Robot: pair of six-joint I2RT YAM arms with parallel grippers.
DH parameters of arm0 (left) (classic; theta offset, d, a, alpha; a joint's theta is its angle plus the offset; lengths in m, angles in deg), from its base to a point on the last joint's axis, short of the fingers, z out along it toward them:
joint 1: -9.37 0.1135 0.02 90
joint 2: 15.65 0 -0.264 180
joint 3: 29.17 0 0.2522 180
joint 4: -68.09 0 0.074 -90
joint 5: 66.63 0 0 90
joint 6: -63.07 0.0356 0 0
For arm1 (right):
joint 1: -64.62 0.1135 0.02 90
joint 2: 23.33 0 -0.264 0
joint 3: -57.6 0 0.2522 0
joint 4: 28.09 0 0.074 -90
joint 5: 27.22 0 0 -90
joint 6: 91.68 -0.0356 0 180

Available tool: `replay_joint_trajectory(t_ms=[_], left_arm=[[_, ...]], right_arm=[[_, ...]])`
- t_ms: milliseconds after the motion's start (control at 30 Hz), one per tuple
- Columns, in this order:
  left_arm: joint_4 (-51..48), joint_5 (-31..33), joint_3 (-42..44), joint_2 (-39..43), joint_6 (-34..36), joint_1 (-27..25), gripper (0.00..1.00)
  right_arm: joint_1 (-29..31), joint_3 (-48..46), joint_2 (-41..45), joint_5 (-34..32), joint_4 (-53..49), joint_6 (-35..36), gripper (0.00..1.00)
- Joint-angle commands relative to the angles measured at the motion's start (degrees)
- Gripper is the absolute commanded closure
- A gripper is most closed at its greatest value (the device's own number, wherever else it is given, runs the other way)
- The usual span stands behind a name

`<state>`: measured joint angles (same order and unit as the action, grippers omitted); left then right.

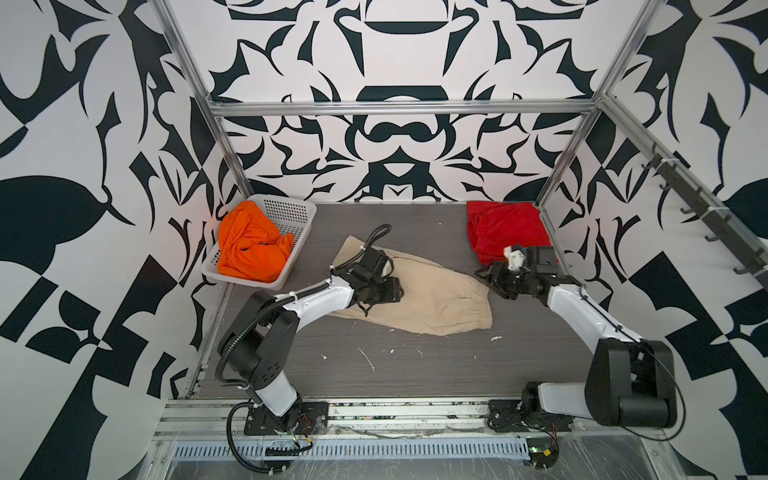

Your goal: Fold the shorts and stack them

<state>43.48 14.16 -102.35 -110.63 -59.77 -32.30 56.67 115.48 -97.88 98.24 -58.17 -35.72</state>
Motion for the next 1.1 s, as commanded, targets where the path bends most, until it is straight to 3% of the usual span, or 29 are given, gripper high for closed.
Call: replay_joint_trajectory(t_ms=[0,167,267,400,567,700,933,1067], left_arm=[[5.50,-2.37,-6.28,-2.98,12.00,-4.86,0.38],[7.99,-7.28,-15.23,-11.55,27.24,-11.60,0.32],[7.74,-9.47,-21.00,-16.82,34.91,-13.88,0.26],[6.77,-13.82,-26.32,-22.59,45.73,-15.78,0.26],[5.18,-9.65,-29.56,-27.75,58.28,-19.63,0.24],[2.93,-4.70,-31.81,-31.24,61.93,-20.69,0.22],[4.28,4.86,-28.40,-34.06,64.76,-21.44,0.22],[10.06,9.57,-23.32,-33.08,61.49,-21.46,0.48]], right_arm=[[-8.09,-3.27,2.36,7.33,-2.86,0.58,0.44],[-18.32,-8.20,3.58,12.36,-0.57,-2.34,0.44],[-18.61,-9.92,4.61,12.33,0.52,-3.98,0.44],[-18.61,-11.17,5.55,11.36,0.99,-4.30,0.44],[-18.66,-12.10,4.77,11.54,0.88,-3.55,0.44],[-18.65,-12.57,4.66,11.20,0.27,-2.68,0.44],[-18.66,-12.65,4.42,10.82,-1.71,-1.32,0.44],[-18.38,-12.47,4.15,11.42,-4.39,0.06,0.43]])
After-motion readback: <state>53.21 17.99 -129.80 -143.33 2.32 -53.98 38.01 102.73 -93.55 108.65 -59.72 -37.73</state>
